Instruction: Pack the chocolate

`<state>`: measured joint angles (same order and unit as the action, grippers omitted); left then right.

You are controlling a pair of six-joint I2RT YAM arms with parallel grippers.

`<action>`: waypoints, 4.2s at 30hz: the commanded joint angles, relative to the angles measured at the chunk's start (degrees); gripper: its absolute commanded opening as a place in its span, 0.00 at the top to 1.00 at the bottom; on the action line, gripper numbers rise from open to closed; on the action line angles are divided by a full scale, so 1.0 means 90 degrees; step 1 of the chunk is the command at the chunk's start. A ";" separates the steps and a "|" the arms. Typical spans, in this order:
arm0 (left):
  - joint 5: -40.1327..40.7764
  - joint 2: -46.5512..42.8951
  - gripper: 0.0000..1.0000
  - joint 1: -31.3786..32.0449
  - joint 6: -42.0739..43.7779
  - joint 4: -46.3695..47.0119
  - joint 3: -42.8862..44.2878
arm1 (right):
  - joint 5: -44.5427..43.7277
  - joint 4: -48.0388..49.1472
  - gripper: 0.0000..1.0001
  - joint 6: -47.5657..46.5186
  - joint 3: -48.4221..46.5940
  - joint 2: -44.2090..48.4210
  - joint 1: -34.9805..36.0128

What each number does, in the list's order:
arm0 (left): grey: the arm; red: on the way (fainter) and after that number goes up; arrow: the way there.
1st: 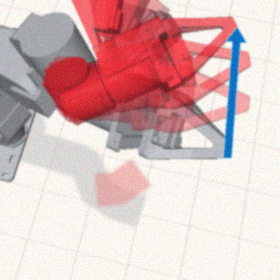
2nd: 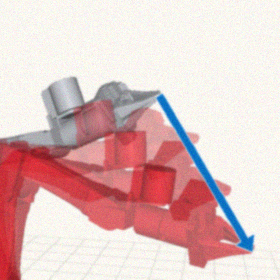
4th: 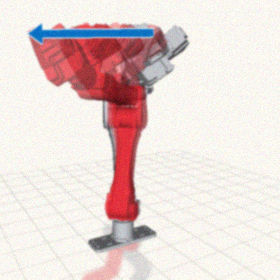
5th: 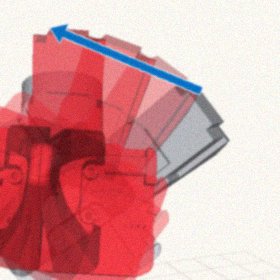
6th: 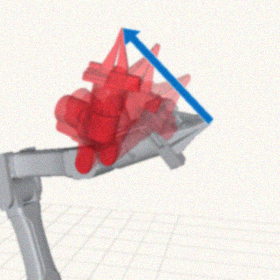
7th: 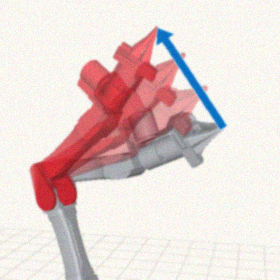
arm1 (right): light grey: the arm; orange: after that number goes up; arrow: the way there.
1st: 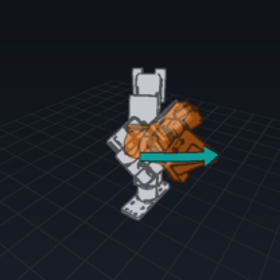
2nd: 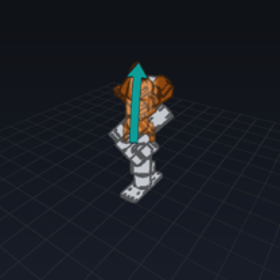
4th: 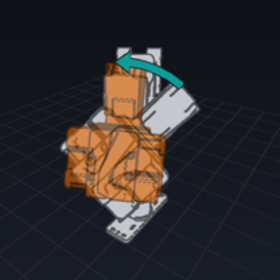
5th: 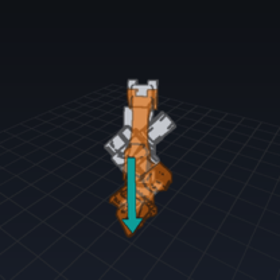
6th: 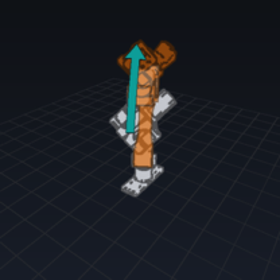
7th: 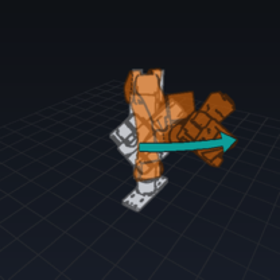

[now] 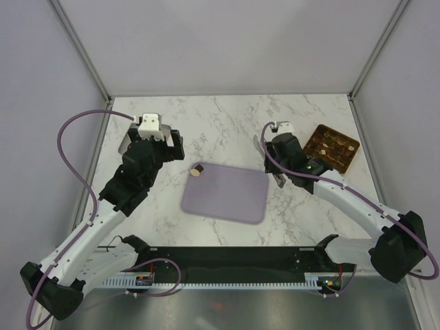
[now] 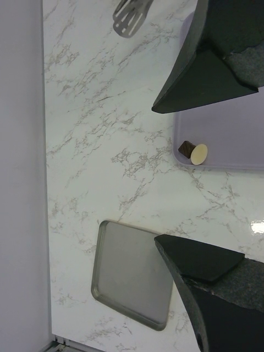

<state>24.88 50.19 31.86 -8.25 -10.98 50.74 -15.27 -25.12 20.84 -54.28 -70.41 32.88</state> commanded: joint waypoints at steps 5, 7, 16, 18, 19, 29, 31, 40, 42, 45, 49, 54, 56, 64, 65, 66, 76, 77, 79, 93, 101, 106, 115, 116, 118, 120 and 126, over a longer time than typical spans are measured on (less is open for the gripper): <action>0.0008 -0.0021 0.00 -0.0014 0.0126 0.0068 0.0221 | -0.0139 0.1180 0.54 -0.0245 -0.0150 -0.0476 0.1296; 0.0057 -0.0079 0.00 -0.0014 0.0165 0.0068 0.0192 | -0.0198 0.1471 0.54 -0.0313 -0.0131 -0.0565 0.1695; 0.0087 -0.0069 0.00 -0.0014 0.0175 0.0087 0.0173 | -0.0247 0.2127 0.53 -0.0480 -0.0238 -0.1404 0.2762; 0.0125 -0.0079 0.00 -0.0014 0.0184 0.0087 0.0163 | -0.0169 0.2244 0.53 -0.0538 -0.0248 -0.1522 0.2869; 0.0135 -0.0079 0.00 -0.0014 0.0194 0.0088 0.0163 | -0.0169 0.2254 0.53 -0.0558 -0.0248 -0.1541 0.2937; 0.0155 -0.0069 0.00 -0.0014 0.0214 0.0087 0.0163 | -0.0042 0.2343 0.52 -0.0587 -0.0160 -0.1922 0.3241; 0.0155 -0.0069 0.00 -0.0014 0.0204 0.0087 0.0163 | -0.0120 0.2323 0.51 -0.0587 -0.0170 -0.1961 0.3280; 0.0165 -0.0099 0.00 -0.0014 0.0214 0.0078 0.0163 | -0.0218 0.2342 0.51 -0.0685 -0.0258 -0.2283 0.3290; 0.0165 -0.0099 0.00 -0.0014 0.0204 0.0088 0.0163 | -0.0198 0.2381 0.51 -0.0675 -0.0297 -0.2332 0.3299; 0.0175 -0.0108 0.00 -0.0014 0.0214 0.0078 0.0163 | -0.0188 0.2401 0.51 -0.0675 -0.0345 -0.2411 0.3319; 0.0175 -0.0099 0.00 -0.0014 0.0214 0.0078 0.0173 | -0.0150 0.2420 0.51 -0.0665 -0.0394 -0.2469 0.3319; 0.0165 -0.0138 0.00 -0.0014 0.0214 0.0078 0.0163 | -0.0139 0.2469 0.52 -0.0685 -0.0433 -0.2518 0.3348; 0.0165 -0.0147 0.00 -0.0014 0.0214 0.0078 0.0163 | -0.0159 0.2460 0.52 -0.0704 -0.0463 -0.2547 0.3339; 0.0175 -0.0157 0.00 -0.0014 0.0214 0.0088 0.0163 | -0.0208 0.2460 0.52 -0.0724 -0.0570 -0.2713 0.3358; 0.0175 -0.0157 0.00 -0.0014 0.0214 0.0078 0.0163 | -0.0227 0.2469 0.53 -0.0724 -0.0590 -0.2723 0.3358; 0.0175 -0.0148 0.00 -0.0014 0.0214 0.0078 0.0173 | -0.0247 0.2460 0.53 -0.0724 -0.0590 -0.2743 0.3348; 0.0155 -0.0138 0.00 -0.0014 0.0204 0.0078 0.0163 | -0.0325 0.2264 0.63 -0.0666 -0.0503 -0.2470 0.3368; 0.0145 -0.0138 0.00 -0.0014 0.0204 0.0078 0.0163 | -0.0325 0.2245 0.64 -0.0617 -0.0444 -0.2392 0.3387; 0.0145 -0.0109 0.00 -0.0014 0.0204 0.0078 0.0173 | -0.0335 0.2119 0.65 -0.0509 -0.0385 -0.2187 0.3387; 0.0135 -0.0138 0.00 -0.0014 0.0194 0.0078 0.0173 | -0.1770 -0.0195 0.66 0.0086 -0.0356 -0.0684 0.3115; 0.0126 -0.0157 0.00 -0.0014 0.0194 0.0078 0.0153 | -0.1614 -0.1114 0.66 0.0380 -0.0268 0.0059 0.1233; 0.0106 -0.0177 0.00 -0.0014 0.0184 0.0088 0.0153 | -0.1595 -0.1485 0.65 0.0429 -0.0229 0.0343 -0.0029; 0.0087 -0.0167 0.00 -0.0014 0.0184 0.0078 0.0153 | -0.1233 -0.1574 0.65 0.0380 -0.0063 0.0529 -0.2080; 0.0087 -0.0167 0.00 -0.0014 0.0184 0.0078 0.0153 | -0.1233 -0.1574 0.65 0.0351 -0.0033 0.0548 -0.2285; 0.0087 -0.0177 0.00 -0.0014 0.0184 0.0078 0.0163 | -0.1311 -0.1544 0.65 0.0253 0.0045 0.0577 -0.2471; 0.0067 -0.0167 0.00 -0.0014 0.0175 0.0087 0.0163 | -0.1399 -0.1544 0.64 0.0272 0.0103 0.0665 -0.2657; 0.0048 -0.0167 0.00 -0.0014 0.0175 0.0078 0.0163 | -0.1556 -0.1495 0.63 0.0409 0.0220 0.0607 -0.2892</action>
<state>24.95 49.34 31.86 -8.23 -11.00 50.74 -27.29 -39.51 23.88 -52.75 -65.78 7.55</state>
